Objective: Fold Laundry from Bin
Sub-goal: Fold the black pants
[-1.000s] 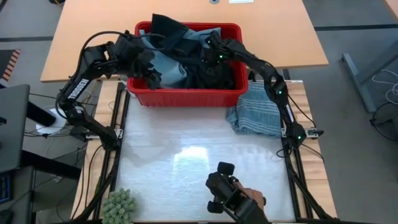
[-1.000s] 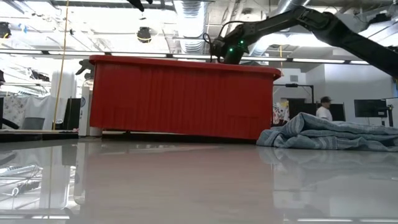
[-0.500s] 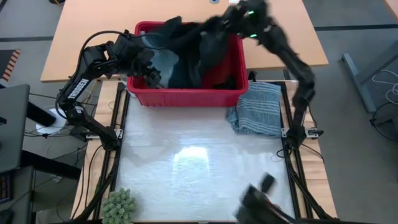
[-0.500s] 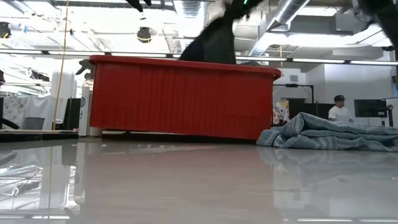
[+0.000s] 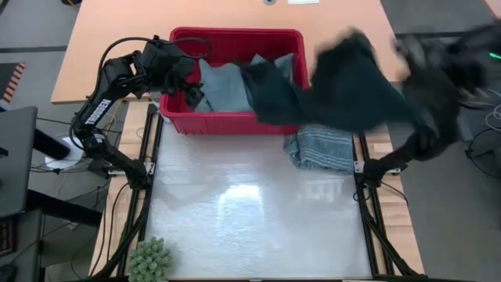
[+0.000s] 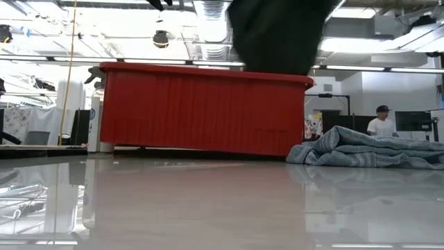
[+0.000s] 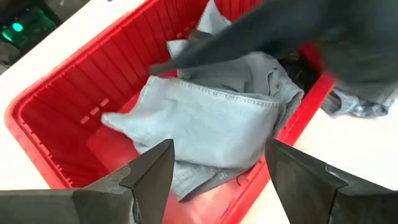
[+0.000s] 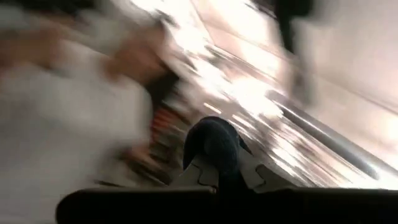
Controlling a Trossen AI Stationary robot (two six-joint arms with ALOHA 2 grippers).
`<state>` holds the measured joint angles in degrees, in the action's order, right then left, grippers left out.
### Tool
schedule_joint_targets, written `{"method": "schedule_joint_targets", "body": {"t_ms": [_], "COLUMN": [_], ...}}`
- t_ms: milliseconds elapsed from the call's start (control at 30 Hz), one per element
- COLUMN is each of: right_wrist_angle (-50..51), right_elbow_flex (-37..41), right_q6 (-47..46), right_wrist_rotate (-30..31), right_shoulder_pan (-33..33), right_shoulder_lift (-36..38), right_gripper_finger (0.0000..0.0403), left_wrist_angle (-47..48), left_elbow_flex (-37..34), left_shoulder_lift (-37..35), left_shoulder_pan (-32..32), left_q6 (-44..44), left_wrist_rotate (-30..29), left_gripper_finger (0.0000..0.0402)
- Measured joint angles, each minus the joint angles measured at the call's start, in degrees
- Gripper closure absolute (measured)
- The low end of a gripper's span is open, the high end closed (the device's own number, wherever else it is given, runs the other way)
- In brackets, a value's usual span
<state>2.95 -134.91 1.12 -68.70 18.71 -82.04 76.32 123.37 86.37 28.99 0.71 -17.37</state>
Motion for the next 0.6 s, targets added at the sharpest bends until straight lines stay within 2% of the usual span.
{"method": "schedule_joint_targets", "body": {"t_ms": [67,100,167,233,433,533,600], "right_wrist_angle": [8.25,13.36,24.56,34.41,50.83,55.99,58.35], "right_elbow_flex": [0.21,0.27,0.31,0.45,3.47,5.48,6.8], "right_q6": [6.91,10.39,15.16,16.06,4.96,-1.83,-4.61], "right_wrist_rotate": [-0.25,1.47,8.77,16.14,34.51,44.16,47.4], "right_shoulder_pan": [-6.45,-9.15,-13.19,-16.92,-26.91,-29.04,-29.08], "right_shoulder_lift": [1.45,1.93,2.14,1.09,-6.98,-10.23,-12.73], "right_gripper_finger": [0.0373,0.0373,0.0373,0.0373,0.0373,0.0373,0.0373], "left_wrist_angle": [-0.48,-0.76,-1.14,-1.29,-1.34,-1.32,-1.3], "left_elbow_flex": [0.0,0.0,0.0,0.0,0.0,0.0,0.0], "left_shoulder_lift": [0.0,0.0,0.0,0.0,0.0,0.0,0.0], "left_shoulder_pan": [0.0,0.0,0.0,0.0,0.02,0.02,0.02], "left_q6": [-0.69,-1.1,-1.8,-2.24,-2.38,-2.34,-2.68], "left_wrist_rotate": [0.02,0.12,0.16,0.17,1.2,4.08,6.28], "left_gripper_finger": [0.016,0.016,0.016,0.016,0.016,0.016,0.016]}}
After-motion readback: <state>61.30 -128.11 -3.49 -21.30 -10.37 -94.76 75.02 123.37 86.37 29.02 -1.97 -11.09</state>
